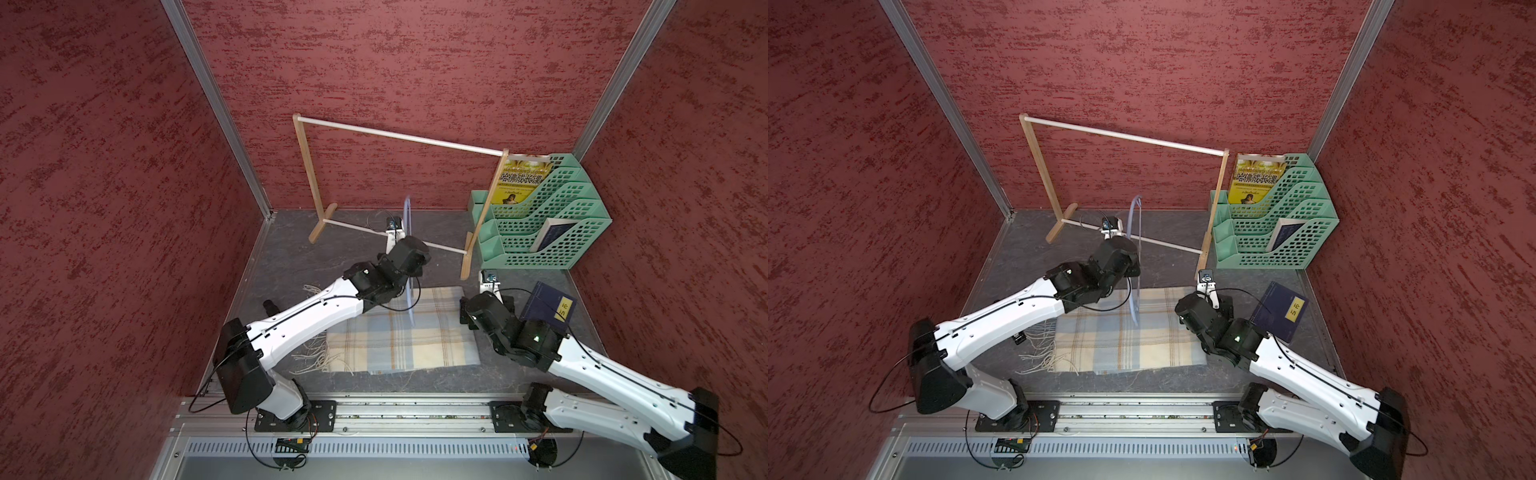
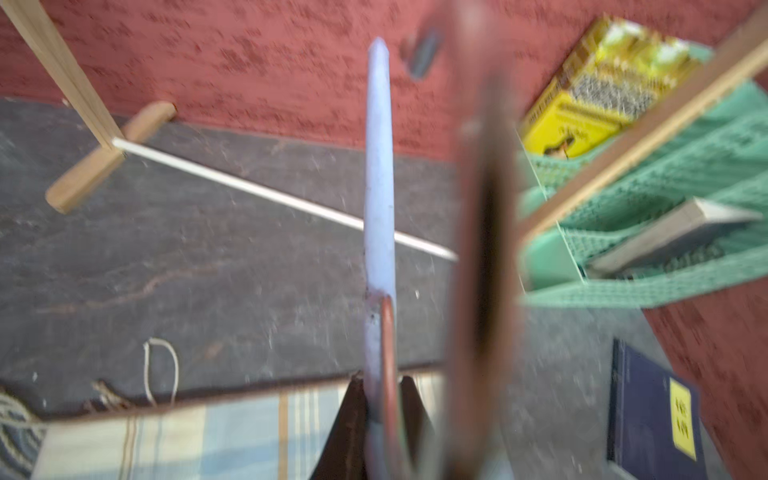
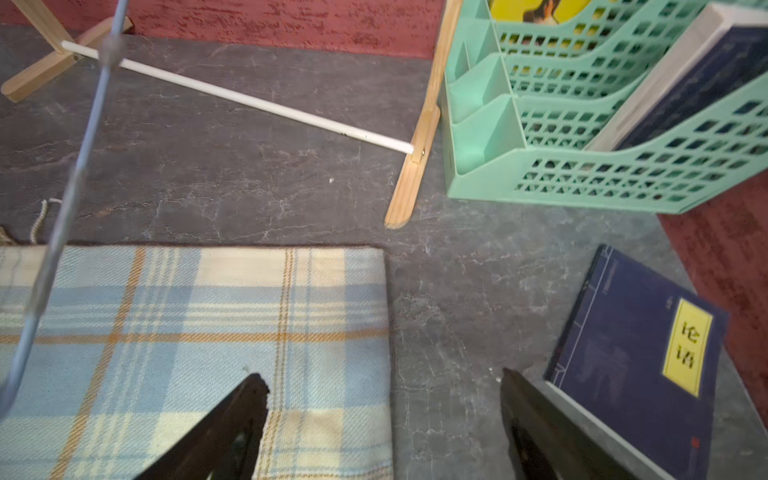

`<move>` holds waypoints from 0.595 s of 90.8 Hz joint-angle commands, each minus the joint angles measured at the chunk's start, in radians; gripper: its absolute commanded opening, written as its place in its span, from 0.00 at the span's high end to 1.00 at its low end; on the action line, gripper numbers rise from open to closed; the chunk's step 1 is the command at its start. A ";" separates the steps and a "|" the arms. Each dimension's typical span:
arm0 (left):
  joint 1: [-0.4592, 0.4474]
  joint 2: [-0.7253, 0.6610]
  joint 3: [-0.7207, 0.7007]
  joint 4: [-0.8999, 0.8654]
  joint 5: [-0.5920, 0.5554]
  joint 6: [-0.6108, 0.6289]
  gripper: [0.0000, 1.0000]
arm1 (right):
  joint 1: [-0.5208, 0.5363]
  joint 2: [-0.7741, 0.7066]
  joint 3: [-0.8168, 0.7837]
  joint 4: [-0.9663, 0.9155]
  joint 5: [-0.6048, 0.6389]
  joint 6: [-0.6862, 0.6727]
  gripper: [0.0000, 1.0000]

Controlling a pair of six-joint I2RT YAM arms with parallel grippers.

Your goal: Hang the scarf on the hanger

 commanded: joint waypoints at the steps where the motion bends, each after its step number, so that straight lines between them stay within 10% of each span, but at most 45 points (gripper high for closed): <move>1: -0.068 -0.034 -0.047 -0.130 -0.055 -0.197 1.00 | -0.043 0.015 -0.012 -0.101 -0.095 0.129 0.10; 28: -0.212 -0.052 -0.190 -0.338 -0.163 -0.636 1.00 | -0.169 -0.066 -0.154 -0.035 -0.361 0.159 0.10; 54: -0.213 -0.015 -0.298 -0.013 -0.163 -0.500 1.00 | -0.226 -0.051 -0.229 0.057 -0.404 0.141 0.14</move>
